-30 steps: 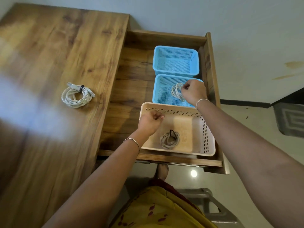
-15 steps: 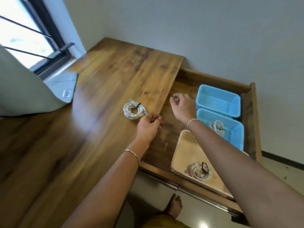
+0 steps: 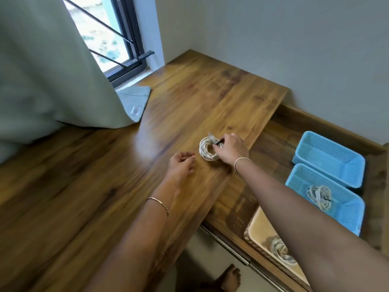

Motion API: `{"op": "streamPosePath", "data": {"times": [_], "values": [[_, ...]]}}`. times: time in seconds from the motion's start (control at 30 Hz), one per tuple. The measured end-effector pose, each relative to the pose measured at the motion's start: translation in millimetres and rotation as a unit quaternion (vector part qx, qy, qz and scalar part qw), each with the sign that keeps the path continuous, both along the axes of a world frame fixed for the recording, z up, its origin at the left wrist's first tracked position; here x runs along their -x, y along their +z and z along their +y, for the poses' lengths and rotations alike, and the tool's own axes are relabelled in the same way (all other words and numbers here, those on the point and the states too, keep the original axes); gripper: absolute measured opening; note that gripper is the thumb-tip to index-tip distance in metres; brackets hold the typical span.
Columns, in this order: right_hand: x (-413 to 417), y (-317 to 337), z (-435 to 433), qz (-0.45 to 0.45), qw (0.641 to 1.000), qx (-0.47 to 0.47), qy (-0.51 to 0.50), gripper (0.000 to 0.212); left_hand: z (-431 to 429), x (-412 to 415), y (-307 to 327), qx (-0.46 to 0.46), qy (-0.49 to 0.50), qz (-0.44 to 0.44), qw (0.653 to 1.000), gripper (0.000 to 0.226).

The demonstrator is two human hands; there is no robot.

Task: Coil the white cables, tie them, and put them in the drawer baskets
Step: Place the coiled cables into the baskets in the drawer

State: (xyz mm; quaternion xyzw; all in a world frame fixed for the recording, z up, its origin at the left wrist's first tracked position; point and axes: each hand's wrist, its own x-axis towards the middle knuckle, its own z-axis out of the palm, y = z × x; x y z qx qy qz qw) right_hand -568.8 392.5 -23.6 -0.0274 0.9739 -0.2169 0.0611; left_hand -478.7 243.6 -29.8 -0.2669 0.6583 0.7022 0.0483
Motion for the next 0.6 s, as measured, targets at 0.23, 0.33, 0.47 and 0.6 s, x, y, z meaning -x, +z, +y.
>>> {"op": "streamPosePath", "data": {"times": [0.23, 0.33, 0.47, 0.6], "values": [[-1, 11, 29, 0.002, 0.992, 0.117, -0.045, 0.028, 21, 19, 4, 0.01, -0.047, 0.019, 0.999, 0.007], [0, 18, 66, 0.019, 0.984, 0.149, -0.094, 0.025, 49, 33, 11, 0.01, -0.094, 0.025, 0.995, 0.01], [5, 21, 132, 0.017, 0.958, 0.204, -0.201, 0.02, 103, 50, 24, 0.014, -0.165, 0.037, 0.985, 0.012], [14, 14, 208, 0.022, 0.914, 0.239, -0.328, 0.025, 156, 63, 19, 0.012, -0.216, 0.047, 0.975, 0.013]]}}
